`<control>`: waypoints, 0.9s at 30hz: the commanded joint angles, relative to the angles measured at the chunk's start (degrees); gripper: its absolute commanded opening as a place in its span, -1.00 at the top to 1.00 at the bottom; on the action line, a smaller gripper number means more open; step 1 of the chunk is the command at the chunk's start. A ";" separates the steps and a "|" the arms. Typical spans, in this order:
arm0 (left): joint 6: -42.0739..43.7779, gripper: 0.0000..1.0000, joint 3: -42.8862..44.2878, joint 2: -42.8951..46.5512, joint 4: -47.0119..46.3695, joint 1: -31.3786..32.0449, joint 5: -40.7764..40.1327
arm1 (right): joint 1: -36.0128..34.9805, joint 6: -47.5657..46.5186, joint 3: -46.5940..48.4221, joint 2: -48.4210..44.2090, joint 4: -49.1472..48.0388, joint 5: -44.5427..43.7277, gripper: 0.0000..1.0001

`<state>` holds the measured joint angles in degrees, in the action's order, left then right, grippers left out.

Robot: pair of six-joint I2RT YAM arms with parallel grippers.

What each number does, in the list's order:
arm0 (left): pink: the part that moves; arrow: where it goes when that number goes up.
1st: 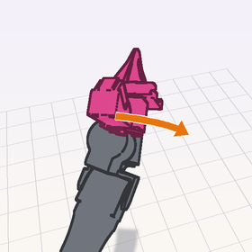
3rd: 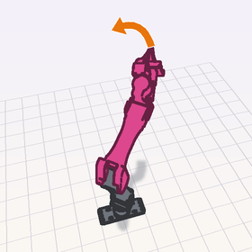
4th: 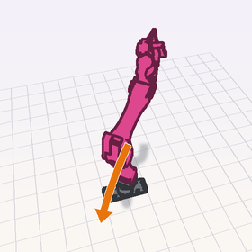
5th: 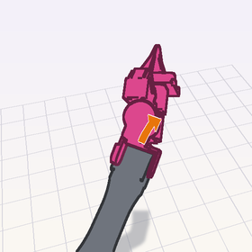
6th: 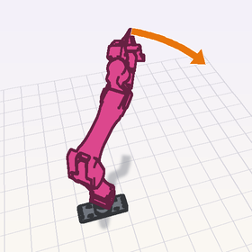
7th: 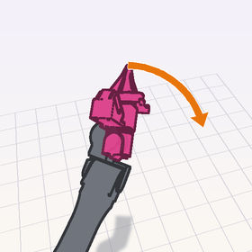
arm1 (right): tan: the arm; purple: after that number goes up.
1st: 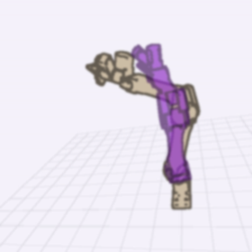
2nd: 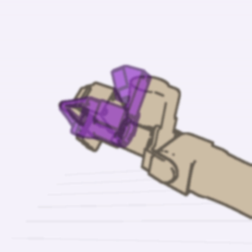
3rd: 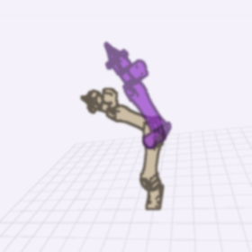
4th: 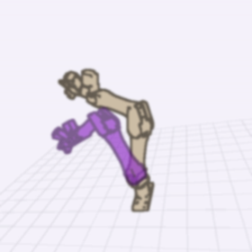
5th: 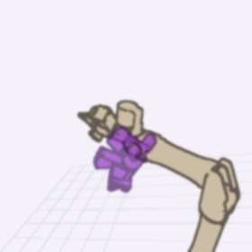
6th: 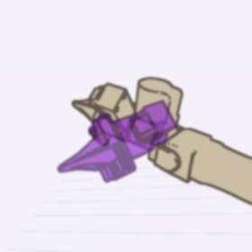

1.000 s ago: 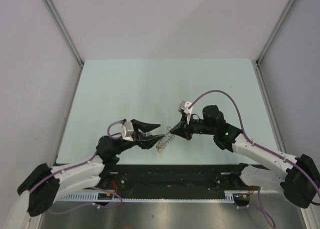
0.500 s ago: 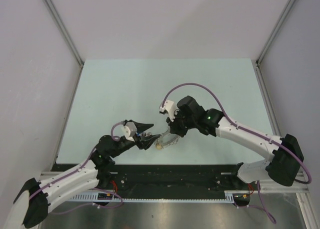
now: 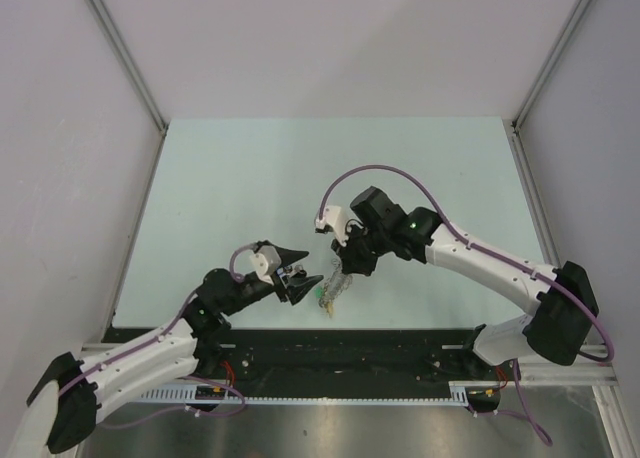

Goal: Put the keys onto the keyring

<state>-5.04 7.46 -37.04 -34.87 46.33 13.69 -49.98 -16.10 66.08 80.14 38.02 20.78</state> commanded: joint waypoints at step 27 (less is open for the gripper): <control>3.46 -0.10 7.83 -15.16 -7.31 2.28 9.60 | -1.70 -9.74 10.20 2.22 9.79 1.19 1.00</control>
<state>-3.66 12.01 -50.89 -39.70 48.34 22.72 -51.29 -23.73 73.65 84.01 47.35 19.31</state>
